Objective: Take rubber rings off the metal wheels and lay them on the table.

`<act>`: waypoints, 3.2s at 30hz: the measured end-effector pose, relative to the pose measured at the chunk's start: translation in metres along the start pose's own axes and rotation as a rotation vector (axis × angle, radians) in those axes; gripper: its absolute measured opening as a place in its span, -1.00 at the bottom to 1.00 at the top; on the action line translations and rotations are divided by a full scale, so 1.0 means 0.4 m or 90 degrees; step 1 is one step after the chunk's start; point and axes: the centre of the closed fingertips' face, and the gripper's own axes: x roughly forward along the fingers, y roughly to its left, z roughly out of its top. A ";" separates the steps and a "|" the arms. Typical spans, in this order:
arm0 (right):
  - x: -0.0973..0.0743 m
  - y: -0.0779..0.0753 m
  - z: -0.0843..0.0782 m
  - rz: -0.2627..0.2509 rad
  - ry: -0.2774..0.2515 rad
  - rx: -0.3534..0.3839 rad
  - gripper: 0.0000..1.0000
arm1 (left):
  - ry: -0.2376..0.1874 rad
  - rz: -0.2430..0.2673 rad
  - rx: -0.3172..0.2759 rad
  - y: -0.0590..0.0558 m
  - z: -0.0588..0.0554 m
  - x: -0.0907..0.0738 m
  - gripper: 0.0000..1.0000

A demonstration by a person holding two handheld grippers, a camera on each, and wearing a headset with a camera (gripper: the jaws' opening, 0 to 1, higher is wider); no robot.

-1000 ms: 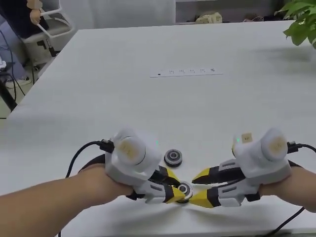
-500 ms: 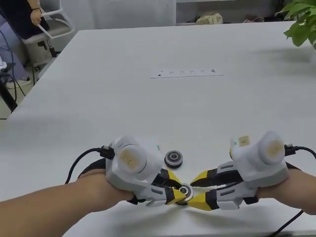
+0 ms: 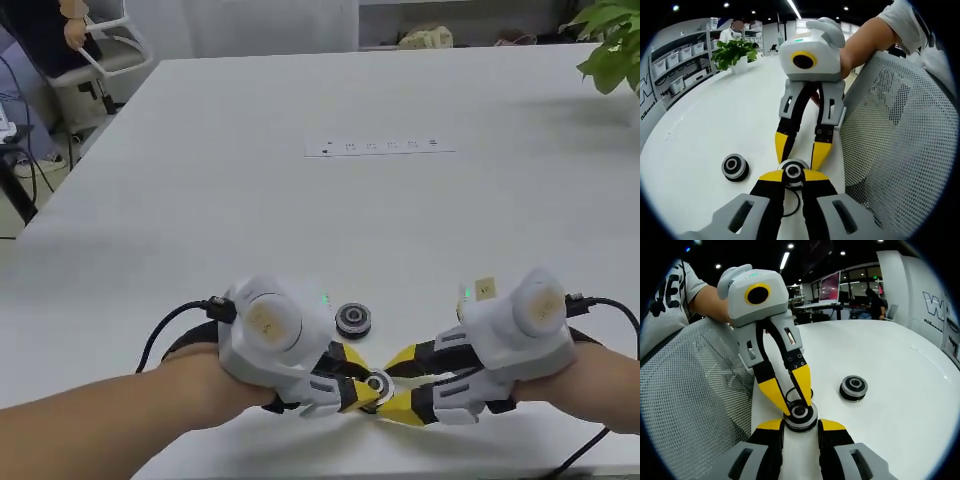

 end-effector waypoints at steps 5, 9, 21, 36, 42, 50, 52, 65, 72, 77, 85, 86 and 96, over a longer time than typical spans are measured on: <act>-0.002 0.000 -0.001 0.000 0.001 0.003 -0.53 | 0.001 0.002 0.000 -0.001 0.000 0.000 -0.86; -0.006 -0.001 -0.006 0.000 0.002 0.010 -0.55 | 0.001 0.003 -0.002 -0.001 0.000 -0.001 -0.86; -0.014 -0.004 -0.011 -0.003 0.007 0.008 -0.62 | 0.001 0.007 -0.004 0.000 0.000 -0.002 -0.86; -0.023 -0.006 -0.021 -0.007 0.021 0.016 -0.80 | 0.000 0.010 -0.002 0.000 0.000 -0.002 -0.86; -0.021 -0.007 -0.022 -0.012 0.031 0.013 -0.83 | 0.001 0.012 0.000 0.000 0.001 -0.002 -0.86; -0.023 -0.014 -0.026 -0.018 0.035 0.034 -1.00 | 0.003 0.014 0.001 0.002 0.001 -0.002 -0.86; -0.023 -0.016 -0.026 -0.019 0.031 0.054 -1.00 | 0.004 0.015 0.002 0.002 0.001 -0.002 -0.86; -0.034 -0.028 -0.023 -0.011 -0.014 0.195 -1.00 | 0.006 0.017 0.001 0.002 0.000 -0.001 -0.86; -0.041 -0.039 -0.002 -0.014 -0.050 0.234 -1.00 | 0.006 0.018 0.001 0.004 -0.001 0.000 -0.86; -0.045 -0.038 0.005 -0.009 -0.063 0.248 -1.00 | 0.006 0.019 0.000 0.005 -0.001 0.000 -0.86; -0.047 -0.035 0.013 -0.004 -0.073 0.252 -1.00 | 0.008 0.021 0.000 0.005 0.000 0.000 -0.87; -0.047 -0.035 0.014 -0.003 -0.074 0.253 -1.00 | 0.008 0.021 0.000 0.005 0.000 0.000 -0.87; -0.042 -0.023 0.024 0.006 -0.078 0.247 -1.00 | 0.010 0.023 -0.001 0.004 0.000 0.000 -0.87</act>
